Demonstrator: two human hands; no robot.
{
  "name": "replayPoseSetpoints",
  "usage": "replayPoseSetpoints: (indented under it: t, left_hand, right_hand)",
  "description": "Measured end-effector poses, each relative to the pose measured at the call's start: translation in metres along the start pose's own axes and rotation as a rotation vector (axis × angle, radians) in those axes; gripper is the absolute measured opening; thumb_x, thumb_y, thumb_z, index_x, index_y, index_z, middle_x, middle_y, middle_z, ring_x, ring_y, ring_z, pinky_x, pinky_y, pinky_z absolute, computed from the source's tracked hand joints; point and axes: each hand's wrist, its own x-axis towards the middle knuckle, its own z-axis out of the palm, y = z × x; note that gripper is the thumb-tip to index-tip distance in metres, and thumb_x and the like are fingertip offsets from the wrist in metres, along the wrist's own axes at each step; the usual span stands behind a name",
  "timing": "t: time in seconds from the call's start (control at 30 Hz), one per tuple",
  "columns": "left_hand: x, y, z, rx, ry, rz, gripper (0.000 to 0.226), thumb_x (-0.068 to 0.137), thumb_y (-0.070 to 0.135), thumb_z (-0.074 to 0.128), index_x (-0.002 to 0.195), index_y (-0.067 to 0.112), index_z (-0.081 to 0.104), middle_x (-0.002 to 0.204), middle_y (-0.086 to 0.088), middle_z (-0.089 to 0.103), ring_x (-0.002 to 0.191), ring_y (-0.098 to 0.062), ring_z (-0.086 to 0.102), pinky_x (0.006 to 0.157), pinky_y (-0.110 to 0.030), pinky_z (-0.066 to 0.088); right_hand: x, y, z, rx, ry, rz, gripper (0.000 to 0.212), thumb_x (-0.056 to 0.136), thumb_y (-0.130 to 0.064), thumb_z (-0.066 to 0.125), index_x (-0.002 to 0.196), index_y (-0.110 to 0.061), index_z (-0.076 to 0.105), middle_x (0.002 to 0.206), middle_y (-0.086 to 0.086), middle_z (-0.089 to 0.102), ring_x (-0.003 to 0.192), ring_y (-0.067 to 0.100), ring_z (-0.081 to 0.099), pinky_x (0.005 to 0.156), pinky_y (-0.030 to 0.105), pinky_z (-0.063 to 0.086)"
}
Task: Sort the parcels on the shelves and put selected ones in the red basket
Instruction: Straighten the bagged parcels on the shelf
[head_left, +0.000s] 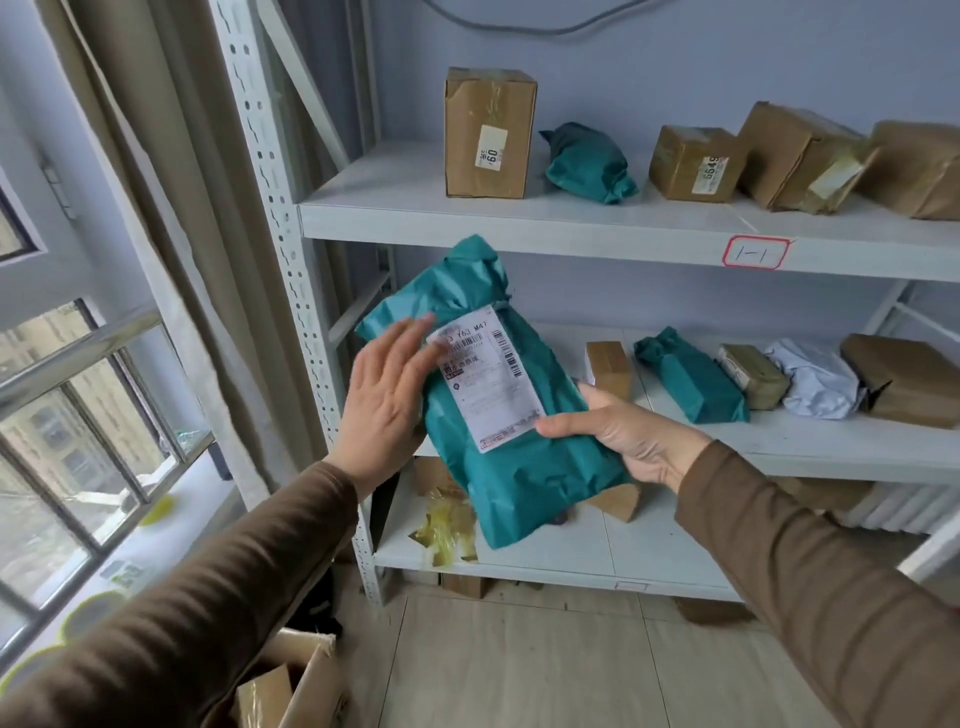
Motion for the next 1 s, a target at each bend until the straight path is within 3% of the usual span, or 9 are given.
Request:
replayPoseSetpoints:
  t: [0.07, 0.13, 0.2, 0.3, 0.4, 0.53, 0.67, 0.87, 1.0]
  left_hand:
    - [-0.004, 0.001, 0.006, -0.212, 0.057, -0.407, 0.084, 0.084, 0.01, 0.076, 0.155, 0.01, 0.031, 0.164, -0.014, 0.027, 0.154, -0.027, 0.025, 0.127, -0.05, 0.021]
    - [-0.006, 0.007, 0.002, -0.628, 0.015, -0.805, 0.075, 0.094, 0.007, 0.065, 0.157, 0.021, 0.026, 0.165, -0.007, 0.027, 0.149, -0.013, 0.031, 0.127, -0.045, 0.022]
    - [-0.005, 0.014, -0.004, -0.974, -0.1, -1.017, 0.055, 0.103, 0.035, 0.057, 0.151, 0.036, 0.029, 0.159, -0.001, 0.04, 0.136, -0.012, 0.048, 0.123, -0.048, 0.031]
    - [-0.005, 0.018, -0.005, -1.126, -0.269, -1.017, 0.075, 0.085, 0.068, 0.064, 0.148, 0.046, 0.03, 0.146, 0.008, 0.052, 0.131, -0.012, 0.056, 0.114, -0.043, 0.043]
    - [0.016, 0.009, -0.009, -1.226, -0.209, -1.011, 0.089, 0.08, 0.046, 0.084, 0.151, 0.045, 0.03, 0.14, -0.002, 0.058, 0.118, -0.014, 0.068, 0.091, -0.028, 0.058]
    - [0.065, -0.032, -0.018, -1.298, 0.066, -1.041, 0.076, 0.088, 0.012, 0.077, 0.151, 0.029, 0.037, 0.135, -0.007, 0.066, 0.114, -0.023, 0.072, 0.091, -0.042, 0.062]
    - [0.122, -0.088, -0.019, -1.246, 0.205, -1.126, 0.062, 0.092, 0.007, 0.074, 0.146, 0.018, 0.044, 0.132, -0.007, 0.068, 0.107, -0.021, 0.075, 0.079, -0.033, 0.063]
    - [0.197, -0.173, 0.004, -1.182, 0.102, -1.181, 0.046, 0.091, 0.009, 0.075, 0.132, 0.012, 0.055, 0.123, -0.01, 0.074, 0.1, -0.023, 0.076, 0.087, -0.04, 0.062]
    - [0.236, -0.209, 0.025, -1.136, -0.013, -1.205, 0.028, 0.095, 0.011, 0.072, 0.12, 0.011, 0.06, 0.108, -0.004, 0.073, 0.09, -0.016, 0.073, 0.081, -0.03, 0.062]
  right_hand:
    - [0.013, 0.003, 0.003, -0.026, 0.088, -0.075, 0.049, 0.087, 0.002, 0.071, 0.132, -0.013, 0.06, 0.123, 0.012, 0.075, 0.107, 0.031, 0.074, 0.088, 0.045, 0.063]
    - [0.025, 0.004, 0.006, -0.017, 0.136, -0.13, 0.051, 0.089, 0.002, 0.072, 0.135, -0.015, 0.058, 0.125, 0.01, 0.074, 0.112, 0.031, 0.073, 0.092, 0.047, 0.061]
    - [0.04, 0.005, 0.007, 0.024, 0.16, -0.159, 0.052, 0.09, 0.001, 0.072, 0.138, -0.015, 0.056, 0.127, 0.011, 0.073, 0.114, 0.032, 0.072, 0.093, 0.05, 0.06]
    - [0.067, -0.002, 0.013, 0.047, 0.187, -0.204, 0.054, 0.09, -0.003, 0.073, 0.14, -0.013, 0.053, 0.131, 0.012, 0.071, 0.116, 0.032, 0.071, 0.098, 0.054, 0.057]
    - [0.098, -0.025, 0.029, 0.064, 0.217, -0.288, 0.053, 0.09, -0.006, 0.074, 0.138, -0.015, 0.053, 0.128, 0.007, 0.073, 0.114, 0.027, 0.072, 0.096, 0.047, 0.059]
    - [0.147, -0.075, 0.055, 0.068, 0.187, -0.353, 0.041, 0.095, -0.014, 0.071, 0.134, -0.012, 0.059, 0.127, 0.01, 0.073, 0.114, 0.03, 0.072, 0.095, 0.047, 0.059]
    - [0.191, -0.127, 0.075, 0.053, 0.163, -0.367, 0.029, 0.098, -0.017, 0.067, 0.127, -0.013, 0.065, 0.12, 0.01, 0.076, 0.102, 0.026, 0.074, 0.09, 0.043, 0.061]
    - [0.256, -0.18, 0.083, 0.138, 0.231, -0.38, 0.033, 0.098, -0.009, 0.064, 0.131, -0.009, 0.061, 0.116, 0.009, 0.071, 0.096, 0.022, 0.069, 0.076, 0.033, 0.06]
    - [0.296, -0.203, 0.081, 0.288, 0.263, -0.383, 0.035, 0.099, 0.004, 0.057, 0.132, -0.006, 0.058, 0.126, 0.016, 0.066, 0.096, 0.024, 0.069, 0.076, 0.032, 0.06]
